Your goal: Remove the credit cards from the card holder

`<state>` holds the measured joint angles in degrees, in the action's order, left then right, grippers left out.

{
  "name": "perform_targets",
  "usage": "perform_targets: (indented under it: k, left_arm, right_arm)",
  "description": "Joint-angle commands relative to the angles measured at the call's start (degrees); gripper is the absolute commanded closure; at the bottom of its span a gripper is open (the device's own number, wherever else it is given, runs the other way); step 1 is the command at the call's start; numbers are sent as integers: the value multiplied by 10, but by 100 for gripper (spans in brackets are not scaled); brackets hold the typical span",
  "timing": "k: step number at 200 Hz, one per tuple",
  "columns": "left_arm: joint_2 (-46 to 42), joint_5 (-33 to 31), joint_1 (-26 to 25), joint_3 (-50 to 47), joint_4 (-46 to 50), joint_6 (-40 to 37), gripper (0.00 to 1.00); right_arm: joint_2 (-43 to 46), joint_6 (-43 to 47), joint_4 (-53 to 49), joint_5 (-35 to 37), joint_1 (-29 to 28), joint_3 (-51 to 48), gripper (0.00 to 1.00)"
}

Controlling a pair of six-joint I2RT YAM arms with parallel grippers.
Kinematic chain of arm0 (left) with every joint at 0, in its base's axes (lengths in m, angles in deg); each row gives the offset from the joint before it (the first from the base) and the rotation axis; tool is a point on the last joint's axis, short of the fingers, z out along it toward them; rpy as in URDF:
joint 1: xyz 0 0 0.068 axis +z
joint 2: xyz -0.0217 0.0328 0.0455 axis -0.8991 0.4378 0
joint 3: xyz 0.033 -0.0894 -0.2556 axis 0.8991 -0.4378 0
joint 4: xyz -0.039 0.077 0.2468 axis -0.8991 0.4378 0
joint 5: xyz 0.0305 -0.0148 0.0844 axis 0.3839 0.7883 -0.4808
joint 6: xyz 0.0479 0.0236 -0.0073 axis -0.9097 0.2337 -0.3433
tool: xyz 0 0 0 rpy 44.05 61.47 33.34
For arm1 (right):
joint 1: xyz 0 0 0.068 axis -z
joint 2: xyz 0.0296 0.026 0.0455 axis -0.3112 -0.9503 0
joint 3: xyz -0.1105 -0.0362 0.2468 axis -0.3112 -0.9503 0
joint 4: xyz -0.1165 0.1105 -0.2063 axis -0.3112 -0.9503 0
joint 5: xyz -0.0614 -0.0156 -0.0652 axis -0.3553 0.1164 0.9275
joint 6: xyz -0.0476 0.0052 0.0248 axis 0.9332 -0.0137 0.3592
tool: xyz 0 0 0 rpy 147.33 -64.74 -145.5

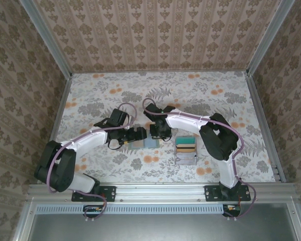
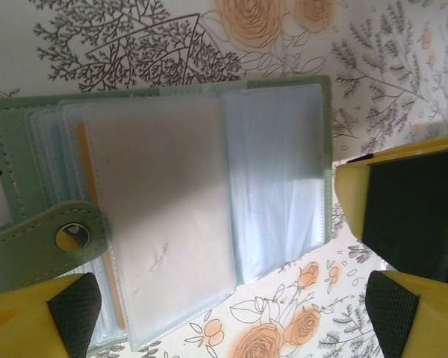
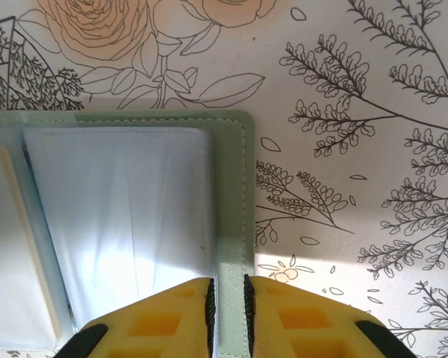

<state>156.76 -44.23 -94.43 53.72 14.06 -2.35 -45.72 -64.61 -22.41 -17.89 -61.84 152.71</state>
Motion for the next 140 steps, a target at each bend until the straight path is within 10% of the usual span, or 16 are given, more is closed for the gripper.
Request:
perform_targets:
  k: [1, 140]
  left_arm:
    - [15, 9, 0, -6, -10, -10, 6]
    - [62, 71, -33, 25, -77, 5, 11]
  right_arm:
    - [16, -10, -11, 7, 1, -14, 78]
    - [27, -18, -5, 14, 0, -27, 77]
